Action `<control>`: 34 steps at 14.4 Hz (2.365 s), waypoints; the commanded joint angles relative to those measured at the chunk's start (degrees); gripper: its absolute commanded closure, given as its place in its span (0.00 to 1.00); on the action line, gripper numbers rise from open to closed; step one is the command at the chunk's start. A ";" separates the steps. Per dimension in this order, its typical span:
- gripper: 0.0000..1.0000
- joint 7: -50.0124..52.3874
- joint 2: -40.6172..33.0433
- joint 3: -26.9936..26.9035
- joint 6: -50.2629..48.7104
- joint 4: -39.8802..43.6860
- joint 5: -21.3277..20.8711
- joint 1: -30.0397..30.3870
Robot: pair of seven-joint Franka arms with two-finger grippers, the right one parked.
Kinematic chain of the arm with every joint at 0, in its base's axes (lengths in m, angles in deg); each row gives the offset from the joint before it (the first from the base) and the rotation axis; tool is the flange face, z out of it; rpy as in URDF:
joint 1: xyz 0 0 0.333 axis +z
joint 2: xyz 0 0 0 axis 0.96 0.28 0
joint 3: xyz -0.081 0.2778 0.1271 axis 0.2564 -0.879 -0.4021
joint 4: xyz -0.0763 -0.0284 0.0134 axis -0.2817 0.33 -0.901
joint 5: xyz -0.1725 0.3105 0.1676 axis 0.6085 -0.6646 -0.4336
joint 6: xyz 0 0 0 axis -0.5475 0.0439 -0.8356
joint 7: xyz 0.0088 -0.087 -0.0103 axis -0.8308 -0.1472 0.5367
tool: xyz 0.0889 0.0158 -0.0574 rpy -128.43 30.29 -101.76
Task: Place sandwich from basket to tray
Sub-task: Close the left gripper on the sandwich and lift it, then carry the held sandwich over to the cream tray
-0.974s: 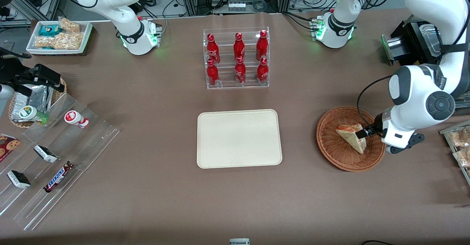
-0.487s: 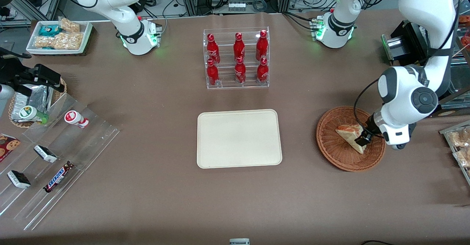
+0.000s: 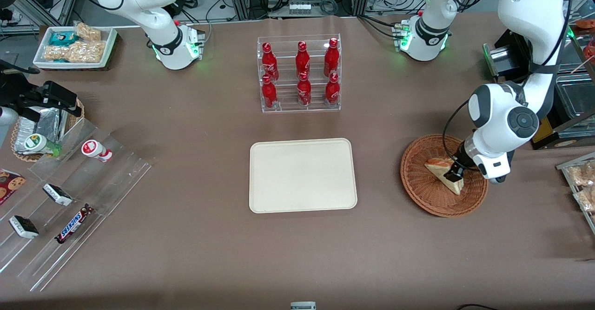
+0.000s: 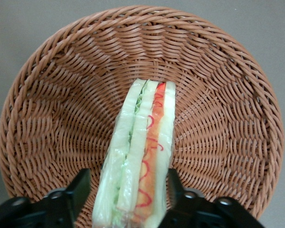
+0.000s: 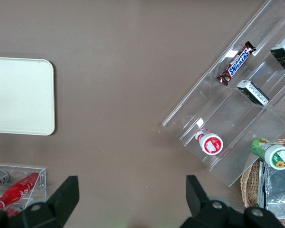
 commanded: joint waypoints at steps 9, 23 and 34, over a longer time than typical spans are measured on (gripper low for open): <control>0.96 0.52 2.38 1.28 -18.82 19.28 0.76 -7.35; 0.93 -12.23 19.44 2.42 -8.11 33.63 0.23 -35.31; 0.87 -6.52 20.23 2.51 -6.43 33.54 2.69 -38.22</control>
